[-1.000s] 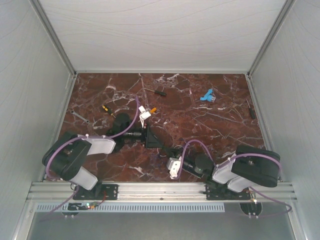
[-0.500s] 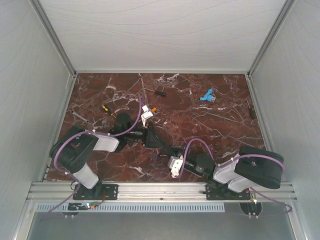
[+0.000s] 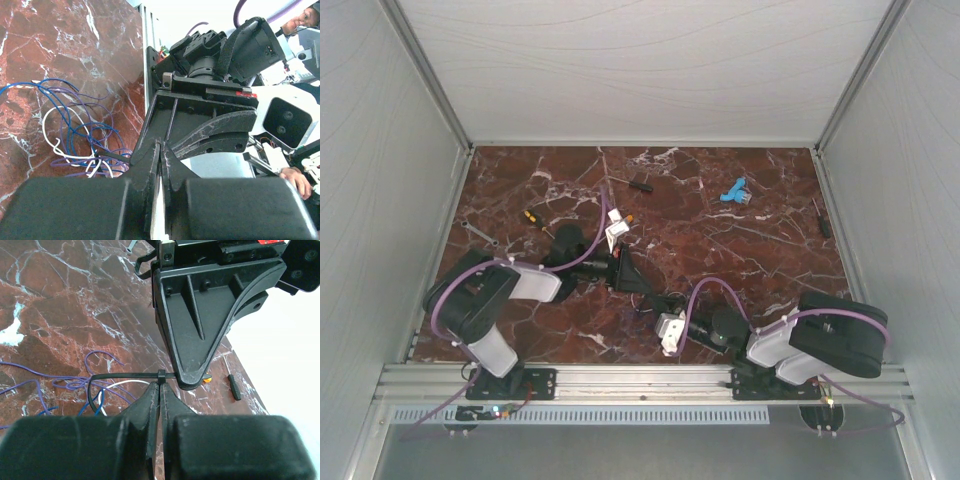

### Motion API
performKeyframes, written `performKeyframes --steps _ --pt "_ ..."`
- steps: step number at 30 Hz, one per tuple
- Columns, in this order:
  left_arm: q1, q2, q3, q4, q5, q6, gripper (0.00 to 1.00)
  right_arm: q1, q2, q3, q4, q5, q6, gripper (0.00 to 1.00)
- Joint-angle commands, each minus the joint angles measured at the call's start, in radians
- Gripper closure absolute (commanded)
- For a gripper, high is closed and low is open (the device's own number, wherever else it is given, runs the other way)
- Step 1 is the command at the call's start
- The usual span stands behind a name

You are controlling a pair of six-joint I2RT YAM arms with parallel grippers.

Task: Zip-tie the wires
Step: Tie the cable at the center of the board.

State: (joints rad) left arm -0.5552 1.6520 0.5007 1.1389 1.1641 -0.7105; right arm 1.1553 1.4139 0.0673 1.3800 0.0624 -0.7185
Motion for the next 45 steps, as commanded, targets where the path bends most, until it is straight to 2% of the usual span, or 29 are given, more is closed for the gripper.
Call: performKeyframes --steps 1,10,20,27,28,31,32,33,35,39,42,45 --pt "-0.003 -0.003 0.028 0.066 0.001 0.009 1.00 -0.006 -0.016 0.005 0.022 -0.007 0.017 1.00" --pt "-0.003 -0.018 0.160 -0.282 -0.248 0.147 1.00 0.013 -0.018 0.004 -0.008 -0.038 -0.018 1.00" --pt "-0.003 0.058 0.257 -0.255 -0.295 0.089 1.00 0.048 0.039 0.010 0.019 -0.006 -0.084 1.00" --pt "-0.002 0.079 0.267 -0.236 -0.302 0.086 1.00 0.033 0.040 0.022 0.015 0.080 -0.036 1.00" --pt "-0.003 0.075 0.261 -0.232 -0.304 0.088 1.00 0.021 0.041 0.027 0.008 0.100 -0.014 0.97" --pt "-0.003 0.055 0.238 -0.226 -0.313 0.099 1.00 0.003 0.049 0.029 0.019 0.161 0.040 0.59" --pt "-0.003 0.047 0.229 -0.223 -0.317 0.100 1.00 0.003 0.049 0.029 0.022 0.177 0.048 0.51" --pt "-0.003 0.040 0.222 -0.222 -0.321 0.101 1.00 0.002 0.045 0.031 0.017 0.195 0.056 0.47" --pt "-0.003 0.024 0.209 -0.217 -0.330 0.101 1.00 0.001 0.025 0.045 -0.029 0.235 0.080 0.43" --pt "-0.003 -0.005 0.176 -0.200 -0.368 0.099 1.00 0.003 -0.090 0.086 -0.282 0.283 0.199 0.38" --pt "-0.006 -0.027 0.146 -0.179 -0.410 0.093 1.00 0.004 -0.237 0.097 -0.464 0.294 0.318 0.36" --pt "-0.011 -0.038 0.128 -0.164 -0.440 0.087 1.00 -0.008 -0.406 0.135 -0.720 0.297 0.417 0.33"
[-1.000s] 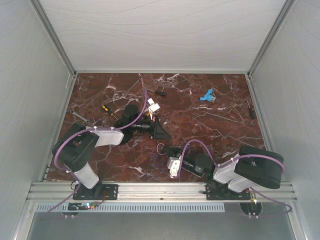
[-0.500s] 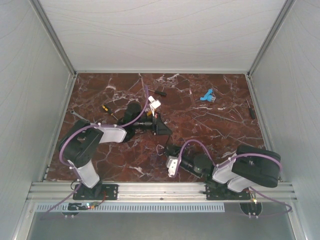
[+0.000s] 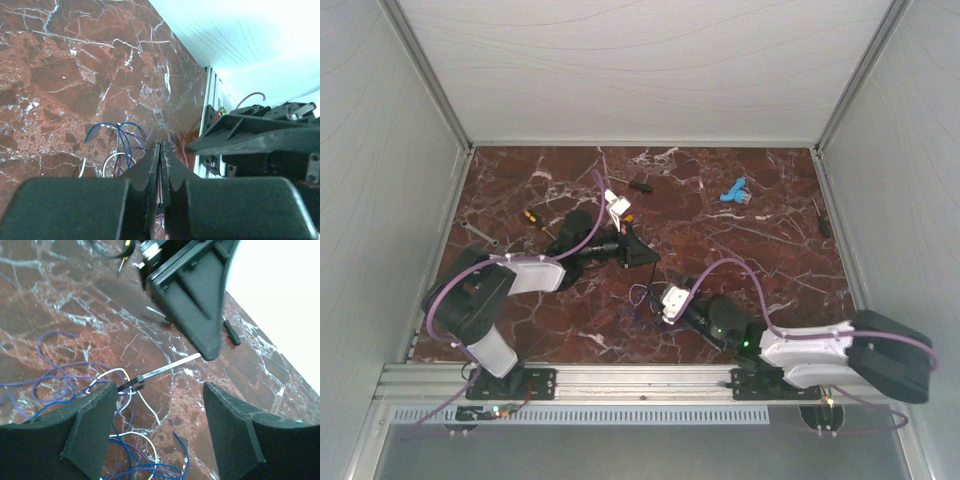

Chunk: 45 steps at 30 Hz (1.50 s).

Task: Zip-tie the wires
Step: Tie the cable at the center of the board.

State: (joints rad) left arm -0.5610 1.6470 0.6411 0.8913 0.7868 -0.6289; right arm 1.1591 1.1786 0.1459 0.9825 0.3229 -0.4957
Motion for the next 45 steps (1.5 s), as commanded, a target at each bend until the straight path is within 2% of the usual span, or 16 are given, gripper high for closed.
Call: performKeyframes --steps 1,4,8,12,16,21,26,31,39,45 --pt "-0.007 -0.034 -0.016 0.086 -0.076 0.004 1.00 -0.019 -0.223 0.074 -0.411 0.028 0.232 0.32" --pt "-0.009 -0.027 -0.028 0.118 -0.095 -0.015 1.00 -0.032 -0.347 0.105 -0.605 -0.032 0.351 0.27" --pt "-0.013 -0.009 -0.040 0.166 -0.105 -0.047 1.00 -0.040 -0.426 0.140 -0.698 0.012 0.606 0.24" --pt "-0.022 -0.011 -0.048 0.170 -0.172 -0.068 1.00 -0.056 -0.362 0.249 -0.828 0.132 0.930 0.35" --pt "-0.042 -0.021 -0.039 0.118 -0.249 -0.059 1.00 -0.056 -0.219 0.384 -0.947 0.170 1.081 0.38" --pt "-0.052 -0.034 -0.042 0.096 -0.302 -0.067 1.00 -0.056 -0.047 0.507 -1.005 0.231 1.126 0.39" --pt "-0.056 -0.050 -0.039 0.075 -0.322 -0.057 1.00 -0.058 0.018 0.559 -1.060 0.314 1.202 0.42" --pt "-0.056 -0.061 -0.040 0.067 -0.325 -0.050 1.00 -0.065 0.044 0.521 -0.997 0.312 1.225 0.54" --pt "-0.057 -0.065 -0.029 0.064 -0.313 -0.048 1.00 -0.084 0.119 0.531 -0.925 0.300 1.199 0.66" --pt "-0.056 -0.073 -0.039 0.074 -0.312 -0.055 1.00 -0.101 0.128 0.511 -0.886 0.293 1.198 0.86"
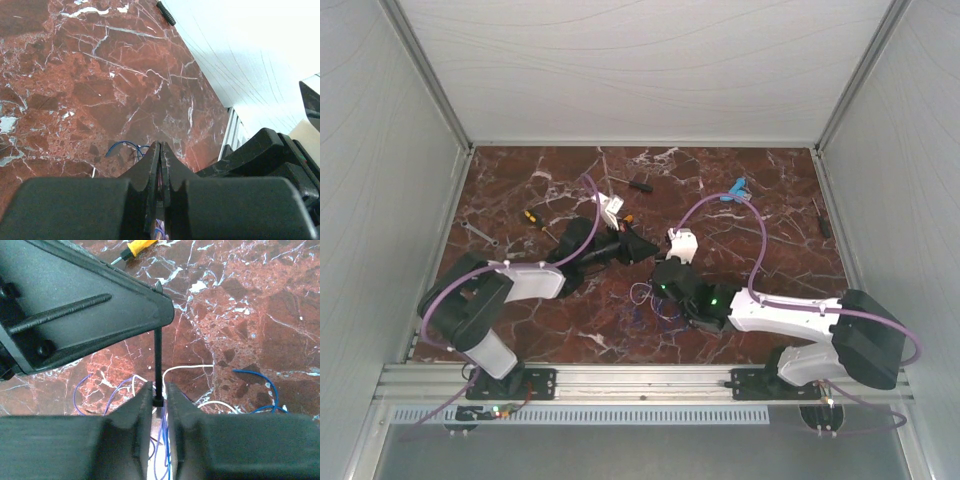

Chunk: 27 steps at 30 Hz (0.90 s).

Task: Zip-tie the wires
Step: Tie the cable at the center of the board.

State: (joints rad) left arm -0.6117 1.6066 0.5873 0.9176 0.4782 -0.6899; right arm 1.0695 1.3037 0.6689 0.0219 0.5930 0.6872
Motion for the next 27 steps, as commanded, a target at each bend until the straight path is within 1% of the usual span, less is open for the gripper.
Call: performKeyframes --steps 1,2,3,7,14,16,27 --pt "-0.005 -0.035 0.014 0.048 -0.006 0.006 1.00 -0.013 0.004 -0.016 0.076 0.022 0.014 0.92" --pt "-0.006 -0.035 0.012 0.049 -0.012 0.005 1.00 -0.014 0.002 -0.018 0.075 0.021 0.017 0.98" --pt "-0.005 -0.037 0.012 0.041 -0.023 0.002 1.00 -0.015 0.002 -0.021 0.072 0.018 0.020 1.00" --pt "-0.005 -0.044 0.036 -0.010 -0.079 0.026 1.00 -0.014 0.006 -0.044 0.048 0.010 0.055 1.00" --pt "0.019 -0.014 0.102 -0.069 -0.128 0.107 1.00 -0.014 0.013 -0.084 0.032 0.009 0.101 1.00" --pt "0.035 0.002 0.123 -0.113 -0.133 0.119 1.00 -0.013 0.009 -0.091 0.033 0.003 0.107 1.00" --pt "0.101 0.077 0.246 -0.194 -0.151 0.183 1.00 0.000 0.038 -0.083 0.042 -0.035 0.110 1.00"
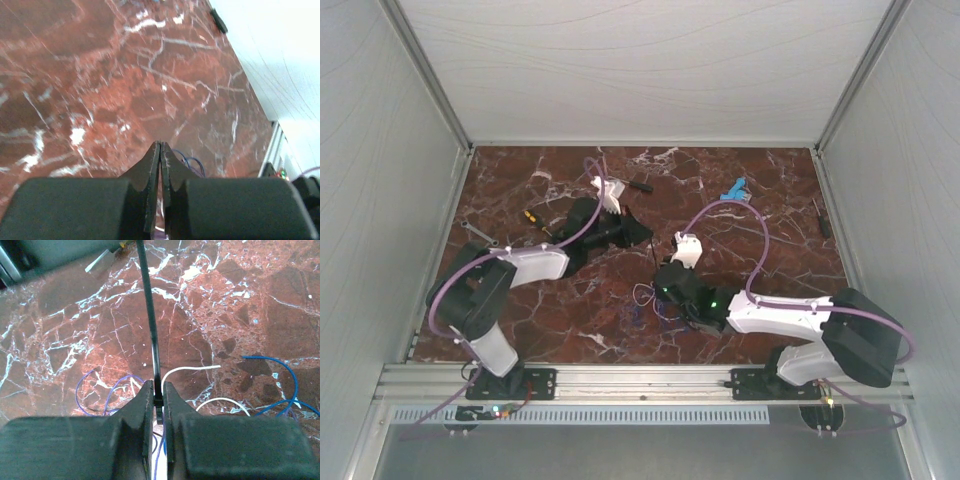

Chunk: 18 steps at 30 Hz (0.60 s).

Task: Zip-tie the wires
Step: Tie the cable at the center of the board.

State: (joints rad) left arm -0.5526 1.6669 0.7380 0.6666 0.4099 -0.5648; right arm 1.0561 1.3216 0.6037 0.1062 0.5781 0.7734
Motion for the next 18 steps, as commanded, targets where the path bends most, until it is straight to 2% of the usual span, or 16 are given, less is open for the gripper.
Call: performKeyframes --steps 1,18 --pt "0.045 0.022 0.101 0.053 -0.084 0.060 1.00 0.013 0.022 -0.018 -0.041 -0.024 0.025 1.00" --pt "0.145 0.145 0.253 -0.013 -0.067 0.105 1.00 0.037 0.042 -0.046 -0.044 -0.023 0.063 1.00"
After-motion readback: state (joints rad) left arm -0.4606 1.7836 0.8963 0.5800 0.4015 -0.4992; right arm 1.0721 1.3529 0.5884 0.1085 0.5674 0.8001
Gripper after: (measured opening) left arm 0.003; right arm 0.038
